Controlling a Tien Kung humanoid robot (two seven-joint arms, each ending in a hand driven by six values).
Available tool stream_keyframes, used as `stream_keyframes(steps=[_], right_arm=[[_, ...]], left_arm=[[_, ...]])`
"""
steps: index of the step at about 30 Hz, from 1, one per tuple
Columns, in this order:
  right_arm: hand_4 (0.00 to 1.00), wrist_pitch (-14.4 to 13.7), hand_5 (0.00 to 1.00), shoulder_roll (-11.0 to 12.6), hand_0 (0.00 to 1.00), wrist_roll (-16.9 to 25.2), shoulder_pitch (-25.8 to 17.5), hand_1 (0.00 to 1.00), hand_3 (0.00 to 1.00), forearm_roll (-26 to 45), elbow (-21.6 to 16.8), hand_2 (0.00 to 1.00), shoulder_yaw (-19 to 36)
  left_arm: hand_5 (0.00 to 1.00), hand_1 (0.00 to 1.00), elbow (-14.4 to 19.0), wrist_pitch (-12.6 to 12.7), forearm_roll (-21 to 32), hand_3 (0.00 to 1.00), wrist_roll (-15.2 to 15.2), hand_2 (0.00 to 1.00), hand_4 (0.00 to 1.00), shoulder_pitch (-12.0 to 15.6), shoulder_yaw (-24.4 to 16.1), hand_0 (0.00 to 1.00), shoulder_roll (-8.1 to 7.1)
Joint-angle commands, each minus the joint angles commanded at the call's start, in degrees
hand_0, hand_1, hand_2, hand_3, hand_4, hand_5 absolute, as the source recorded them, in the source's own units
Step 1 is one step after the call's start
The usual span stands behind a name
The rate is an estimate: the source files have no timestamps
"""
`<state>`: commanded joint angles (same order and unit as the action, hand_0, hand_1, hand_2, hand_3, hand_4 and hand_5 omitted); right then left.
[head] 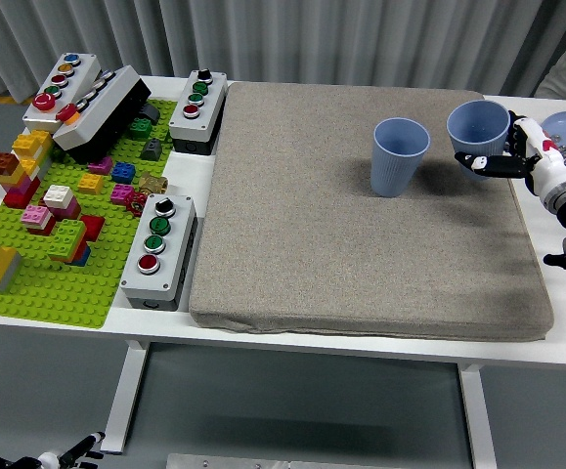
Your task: Pick cup pour cup place
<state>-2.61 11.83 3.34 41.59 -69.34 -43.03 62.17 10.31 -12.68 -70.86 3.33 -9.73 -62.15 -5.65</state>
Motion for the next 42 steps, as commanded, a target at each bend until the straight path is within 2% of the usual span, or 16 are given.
stream_keyframes(steps=[7,22,31,42], right_arm=[[0.651,-1.0,0.02,-1.1,0.697,-0.5,1.0,0.596,0.625,-3.5,-0.2,0.53,-0.3],[0.647,-5.5,0.018,-1.6,0.699,-3.8,0.2,0.597,0.624,-21.8,-7.2,0.529,0.8],[0.645,-6.8,0.017,-1.8,0.701,-4.7,0.2,0.598,0.619,-30.1,-8.8,0.526,0.9],[0.641,-7.6,0.015,-2.4,0.701,-6.1,0.2,0.6,0.617,-35.9,-10.9,0.527,0.0]], left_arm=[[0.998,0.839,0.0,-0.1,-0.1,0.803,0.1,0.875,0.642,0.4,-0.2,0.823,-0.08],[0.998,0.839,0.0,-0.1,-0.1,0.804,0.2,0.875,0.641,0.7,-0.2,0.819,-0.08],[0.998,0.84,0.0,-0.1,-0.2,0.804,0.2,0.875,0.64,0.6,-0.2,0.817,-0.09],[0.998,0.84,0.0,-0.2,-0.5,0.805,0.3,0.875,0.639,0.4,-0.5,0.817,-0.15]])
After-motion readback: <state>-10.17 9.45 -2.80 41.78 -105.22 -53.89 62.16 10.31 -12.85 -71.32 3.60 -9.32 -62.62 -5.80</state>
